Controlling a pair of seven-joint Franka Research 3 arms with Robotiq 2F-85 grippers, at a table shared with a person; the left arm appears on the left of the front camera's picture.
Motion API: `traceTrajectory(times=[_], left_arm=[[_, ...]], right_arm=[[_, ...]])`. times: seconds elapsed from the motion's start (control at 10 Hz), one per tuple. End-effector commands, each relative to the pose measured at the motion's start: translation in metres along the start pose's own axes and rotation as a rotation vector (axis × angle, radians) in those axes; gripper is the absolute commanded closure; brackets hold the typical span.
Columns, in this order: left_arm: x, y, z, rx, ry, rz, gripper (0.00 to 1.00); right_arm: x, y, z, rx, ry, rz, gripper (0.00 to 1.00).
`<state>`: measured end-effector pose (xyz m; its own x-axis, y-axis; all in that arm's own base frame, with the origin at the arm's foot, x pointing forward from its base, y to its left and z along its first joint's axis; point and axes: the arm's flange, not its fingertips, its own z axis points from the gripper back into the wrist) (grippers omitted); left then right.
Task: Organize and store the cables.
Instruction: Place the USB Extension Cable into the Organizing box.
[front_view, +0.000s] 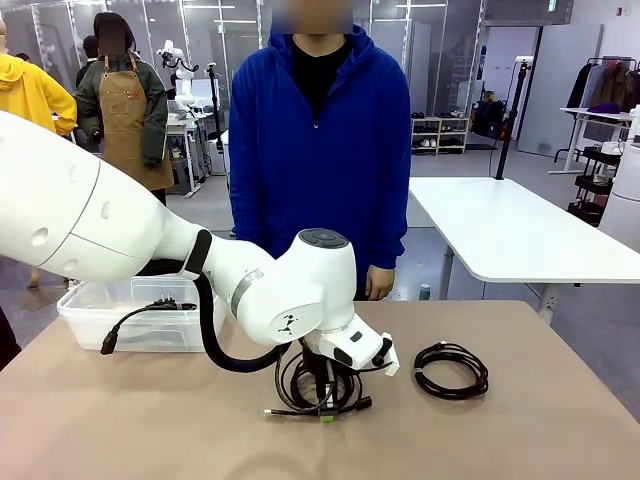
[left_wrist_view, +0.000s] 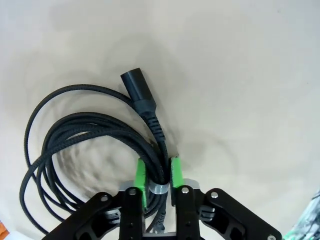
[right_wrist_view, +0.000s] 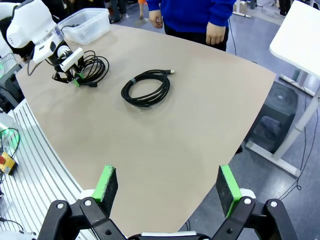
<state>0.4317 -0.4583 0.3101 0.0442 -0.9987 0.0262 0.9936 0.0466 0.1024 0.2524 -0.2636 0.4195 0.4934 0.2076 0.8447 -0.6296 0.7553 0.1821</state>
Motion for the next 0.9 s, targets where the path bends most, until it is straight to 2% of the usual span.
traceTrajectory(times=[0.0, 0.2, 0.3, 0.4, 0.6, 0.7, 0.8], left_arm=[[-0.001, 0.001, 0.007, -0.043, -0.002, -0.015, 1.00], [-0.001, 0.001, 0.007, -0.050, -0.006, -0.010, 1.00], [-0.006, 0.004, 0.021, -0.096, -0.043, 0.003, 1.00], [-0.015, 0.008, 0.056, -0.124, -0.061, -0.118, 1.00], [-0.035, -0.002, 0.154, 0.025, -0.038, -0.292, 1.00], [-0.041, -0.010, 0.190, 0.086, -0.023, -0.322, 1.00], [-0.044, -0.013, 0.202, 0.071, -0.011, -0.333, 1.00]], right_arm=[[0.000, -0.003, 0.000, 0.000, -0.014, 0.016, 0.00], [0.000, -0.003, 0.000, 0.000, -0.014, 0.016, 0.00], [0.000, -0.003, 0.000, 0.000, -0.014, 0.016, 0.00], [0.000, -0.003, 0.000, 0.000, -0.014, 0.016, 0.00], [0.000, -0.003, 0.000, 0.000, -0.014, 0.016, 0.00], [0.000, -0.003, 0.000, 0.000, -0.014, 0.016, 0.00], [0.000, -0.003, 0.000, 0.000, -0.014, 0.016, 0.00]])
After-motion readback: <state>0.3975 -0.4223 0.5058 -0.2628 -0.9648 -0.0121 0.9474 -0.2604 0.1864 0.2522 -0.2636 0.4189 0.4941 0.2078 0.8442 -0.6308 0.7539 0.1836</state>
